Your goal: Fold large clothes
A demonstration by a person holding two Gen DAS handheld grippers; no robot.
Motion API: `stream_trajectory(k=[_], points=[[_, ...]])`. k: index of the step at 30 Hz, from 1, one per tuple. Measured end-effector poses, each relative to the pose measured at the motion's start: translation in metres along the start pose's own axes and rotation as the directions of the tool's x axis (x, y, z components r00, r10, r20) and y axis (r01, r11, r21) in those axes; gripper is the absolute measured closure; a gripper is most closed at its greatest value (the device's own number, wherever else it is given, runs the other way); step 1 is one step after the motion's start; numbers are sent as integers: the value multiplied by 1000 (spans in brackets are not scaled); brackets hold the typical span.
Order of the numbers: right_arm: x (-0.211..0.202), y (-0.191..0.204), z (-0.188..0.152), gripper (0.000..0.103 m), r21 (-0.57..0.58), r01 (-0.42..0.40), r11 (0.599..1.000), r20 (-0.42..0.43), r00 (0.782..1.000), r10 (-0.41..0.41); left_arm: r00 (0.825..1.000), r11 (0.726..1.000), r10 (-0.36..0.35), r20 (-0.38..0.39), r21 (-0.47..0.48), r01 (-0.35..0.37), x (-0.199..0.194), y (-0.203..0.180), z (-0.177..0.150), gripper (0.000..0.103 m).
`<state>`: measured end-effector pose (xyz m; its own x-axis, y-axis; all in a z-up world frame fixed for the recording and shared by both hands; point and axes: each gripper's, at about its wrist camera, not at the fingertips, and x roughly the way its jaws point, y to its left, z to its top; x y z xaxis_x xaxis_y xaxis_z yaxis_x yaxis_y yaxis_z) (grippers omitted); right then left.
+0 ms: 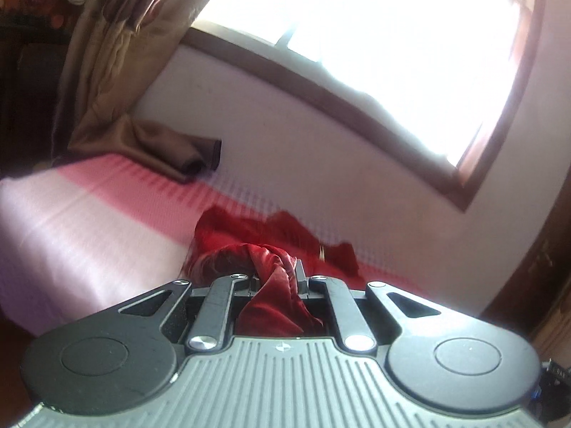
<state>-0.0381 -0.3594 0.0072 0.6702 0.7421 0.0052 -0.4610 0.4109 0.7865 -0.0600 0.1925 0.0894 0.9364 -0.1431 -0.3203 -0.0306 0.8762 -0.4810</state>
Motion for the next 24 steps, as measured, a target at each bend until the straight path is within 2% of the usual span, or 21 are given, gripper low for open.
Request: stream_trajectory(k=[3,10,18,19,22,24], points=[[13,-5,24,79,8,14,1000,14,1000,-14,1000,999,7,1,-35,-7,25,-6,23,90],[55,-33,74,79,50,86,995,30,996,-87,998,998,66,8,-4,-66,104,-27,59,88],[113,-82,109,79,125,192,973,23,980,-196,984,985,171,-51,38,-170,201,-31,66,82],[119,-89,111,78,135,200,971,23,979,-204,983,984,176,-56,44,-173,209,-31,65,78],[136,-113,116,78,195,225,955,19,972,-233,977,978,201,-71,73,-196,236,-31,64,76],[142,-131,118,78,250,231,940,24,969,-245,977,979,193,-92,80,-186,250,-29,64,73]])
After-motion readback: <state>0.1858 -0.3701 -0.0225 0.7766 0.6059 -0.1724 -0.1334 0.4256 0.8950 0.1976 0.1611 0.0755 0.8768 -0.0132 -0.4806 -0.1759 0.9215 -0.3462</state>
